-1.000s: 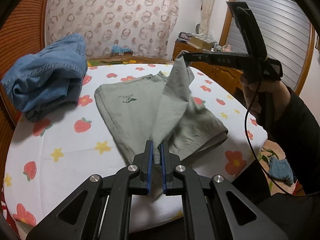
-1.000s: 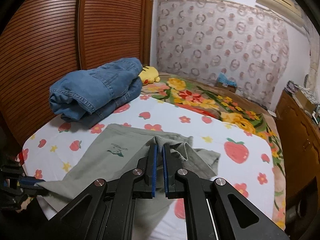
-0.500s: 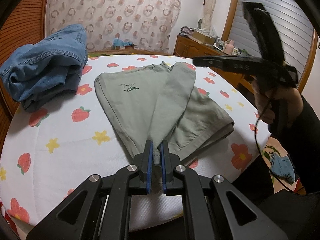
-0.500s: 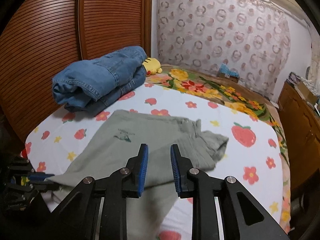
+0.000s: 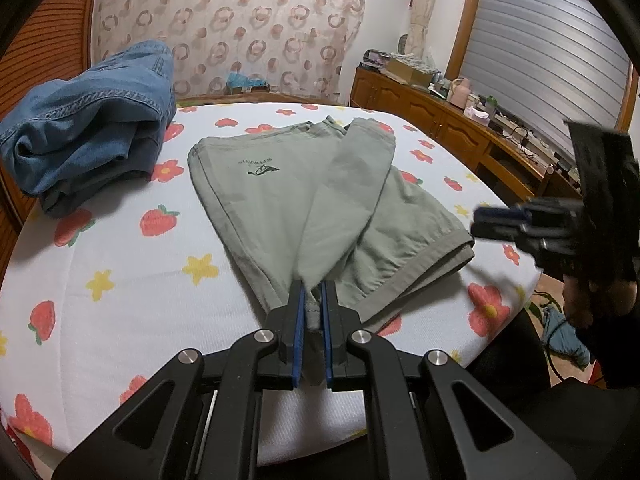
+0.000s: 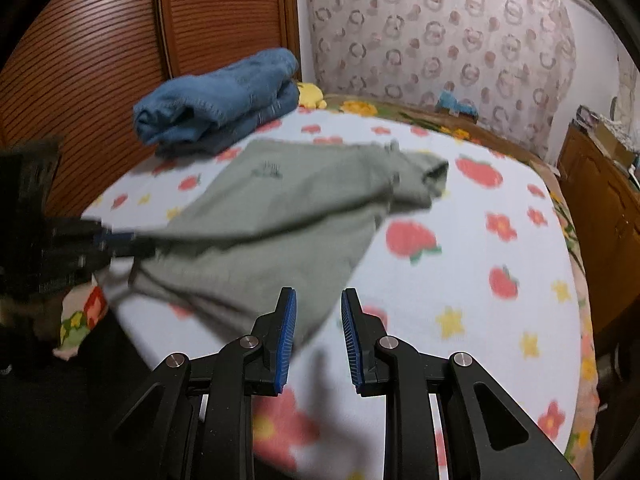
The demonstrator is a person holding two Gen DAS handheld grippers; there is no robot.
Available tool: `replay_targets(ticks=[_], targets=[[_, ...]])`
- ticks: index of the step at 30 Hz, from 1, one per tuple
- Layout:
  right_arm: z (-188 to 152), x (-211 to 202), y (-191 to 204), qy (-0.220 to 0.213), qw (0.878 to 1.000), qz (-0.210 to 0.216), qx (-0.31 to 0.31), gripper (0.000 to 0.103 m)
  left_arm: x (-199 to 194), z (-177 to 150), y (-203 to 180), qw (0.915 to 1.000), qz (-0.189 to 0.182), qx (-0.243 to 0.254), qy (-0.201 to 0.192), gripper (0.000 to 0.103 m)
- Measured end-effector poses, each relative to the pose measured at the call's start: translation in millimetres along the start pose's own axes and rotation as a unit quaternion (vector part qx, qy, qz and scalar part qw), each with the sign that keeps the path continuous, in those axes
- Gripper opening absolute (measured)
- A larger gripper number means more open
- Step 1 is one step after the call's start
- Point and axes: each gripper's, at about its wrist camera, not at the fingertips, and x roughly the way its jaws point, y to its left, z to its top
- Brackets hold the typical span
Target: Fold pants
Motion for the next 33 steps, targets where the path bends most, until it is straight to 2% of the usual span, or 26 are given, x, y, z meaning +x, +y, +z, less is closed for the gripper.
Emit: replay_targets(ticks=[13, 15, 19, 26, 33], targets=[[-6, 7, 5, 0.003, 1.0, 0.003, 0.006, 0.024, 1, 0, 0, 1.0, 0.002, 0.002, 0.001, 0.009], [-6, 11, 7, 0.002, 1.0, 0.015, 0.009, 0.009, 1, -1, 0, 1.0, 0.0, 0.003, 0.002, 0.009], [-7, 3, 6, -0.018, 1.0, 0.018, 0.019, 0.003, 2, -2, -1, 1.0, 0.001, 0.005, 0.002, 0.009], [-19, -14, -3, -0.023, 0.999, 0.022, 0.037, 0.002, 0, -1, -6, 0.9999, -0.006, 0.009, 0.0, 0.009], [-26, -13, -2, -0.009, 0.998, 0.037, 0.047, 0.002, -3, -3, -7, 0.9999, -0.005, 0.012, 0.003, 0.008]])
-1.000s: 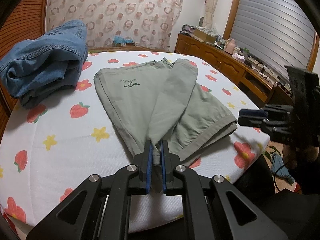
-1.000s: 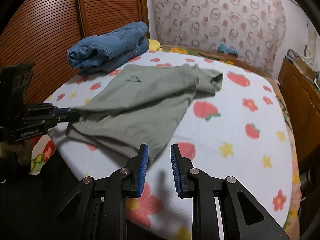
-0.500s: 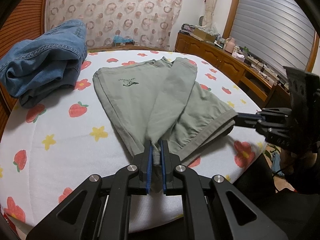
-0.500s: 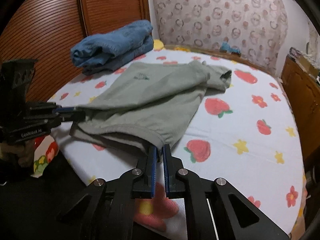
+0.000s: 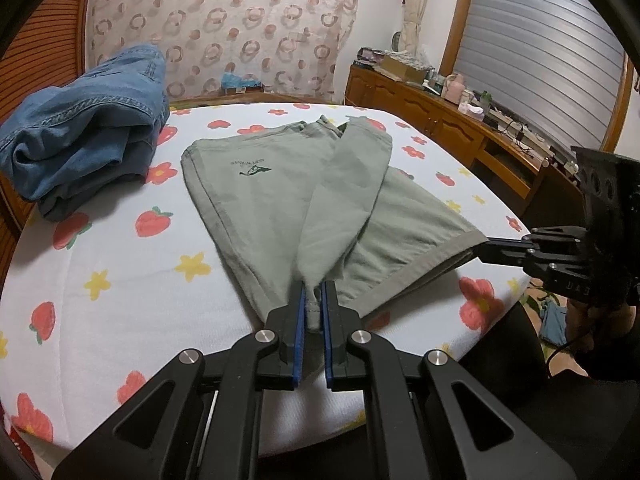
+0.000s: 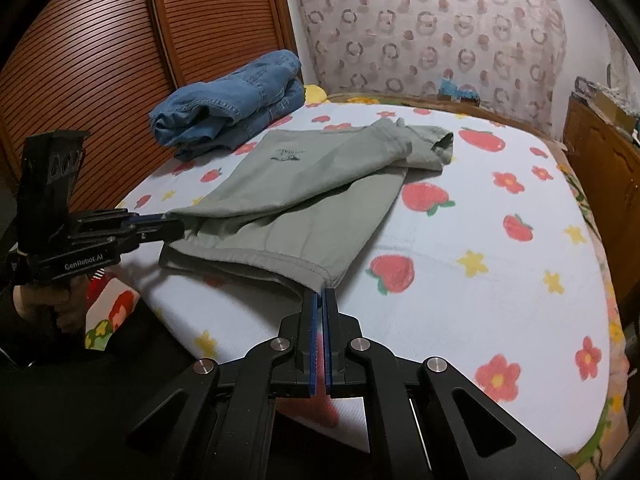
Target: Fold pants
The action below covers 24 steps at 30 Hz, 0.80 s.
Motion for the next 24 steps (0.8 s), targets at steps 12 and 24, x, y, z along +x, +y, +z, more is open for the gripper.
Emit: replay_targets(ticks=[12, 24], targets=[[6, -8, -8, -0.013, 1.0, -0.01, 0.012, 0.004, 3, -5, 1, 1.0, 0.002, -0.001, 0.009, 0.009], [23, -4, -17, -0.042, 0.998, -0.041, 0.008, 0.016, 0, -4, 3, 0.9998, 0.014, -0.007, 0.011, 0.009]])
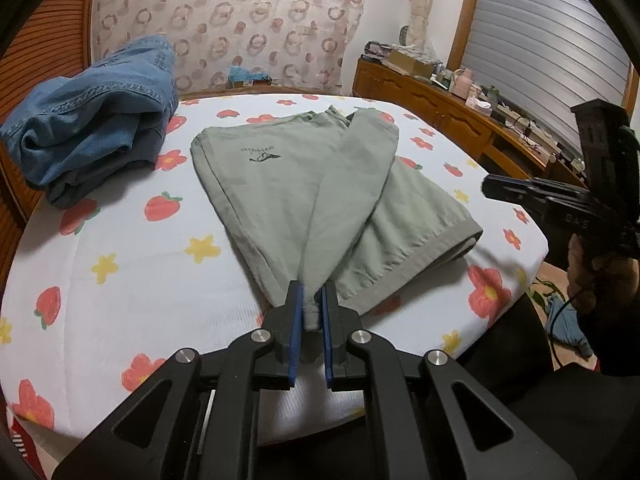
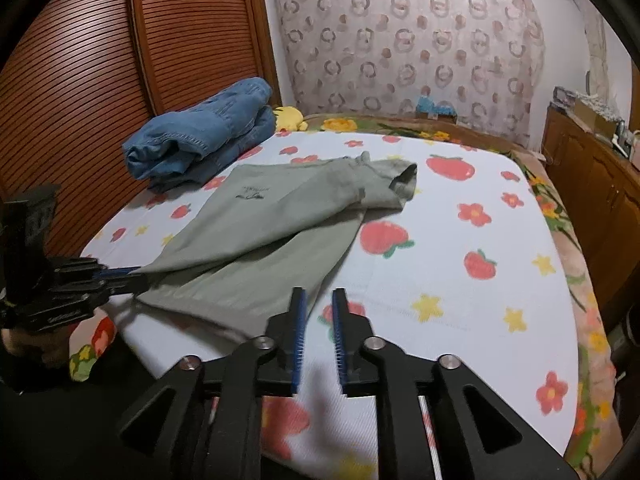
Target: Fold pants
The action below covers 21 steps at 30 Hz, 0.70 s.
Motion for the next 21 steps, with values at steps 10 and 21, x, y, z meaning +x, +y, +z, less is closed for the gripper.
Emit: replay_targets(ticks=[10, 21], targets=[[11, 27, -6, 0.002, 1.0, -0.018, -0.001, 0.026, -7, 32, 0, 0.9994, 0.006, 0.009, -0.034, 0.055], [24, 46, -23, 0.001, 0.999, -0.048, -0.001, 0.041, 29, 81, -26, 0.9976, -0.014, 0.059, -0.032, 0.063]])
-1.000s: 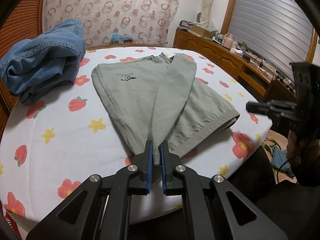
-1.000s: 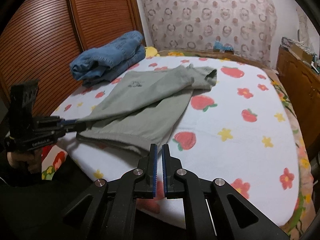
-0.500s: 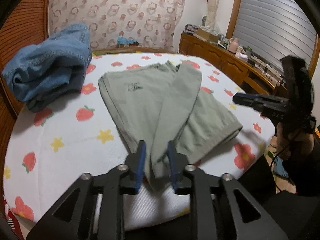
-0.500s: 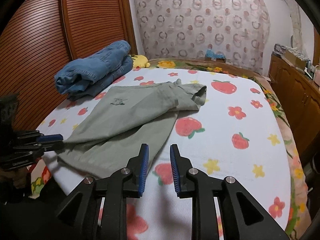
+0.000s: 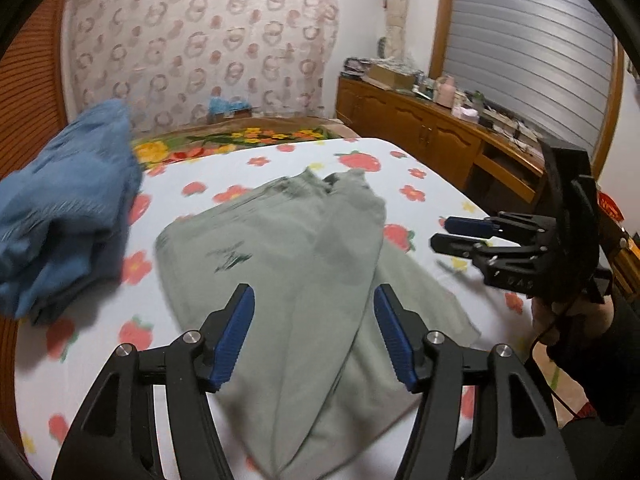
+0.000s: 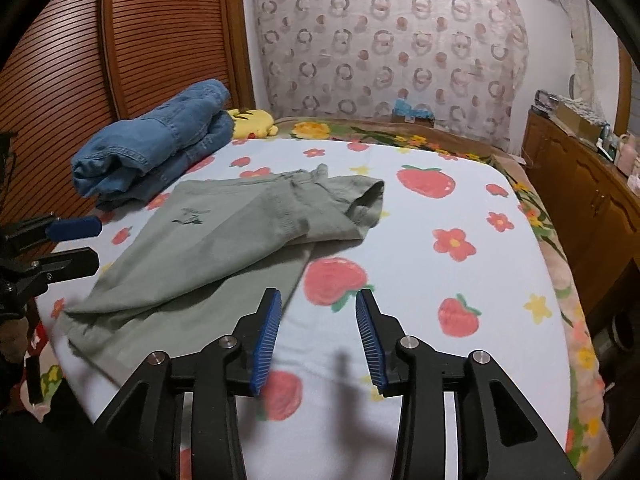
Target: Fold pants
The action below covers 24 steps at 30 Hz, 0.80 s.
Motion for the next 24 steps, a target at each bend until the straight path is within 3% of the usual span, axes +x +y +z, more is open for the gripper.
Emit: replay_targets(ticks=[3, 8, 16, 24], targets=[[-1, 8, -2, 0.009, 1.0, -0.005, 0.0, 0.041, 14, 11, -11, 0.9995, -0.025, 0.018, 0.01, 0.063], [-2, 16, -8, 0.02, 1.0, -0.006, 0.016, 0.041, 31, 23, -23, 0.9984, -0.035, 0.038, 0.022, 0.062], [-4, 14, -19, 0.018, 0.999, 0.0, 0.042, 0.041, 68, 41, -37, 0.9952, -0.045, 0.062, 0.06, 0.05], [-5, 14, -22, 0.015, 0.999, -0.001, 0.047, 0.041, 106, 55, -47, 0.989, -0.041, 0.09, 0.111, 0.049]])
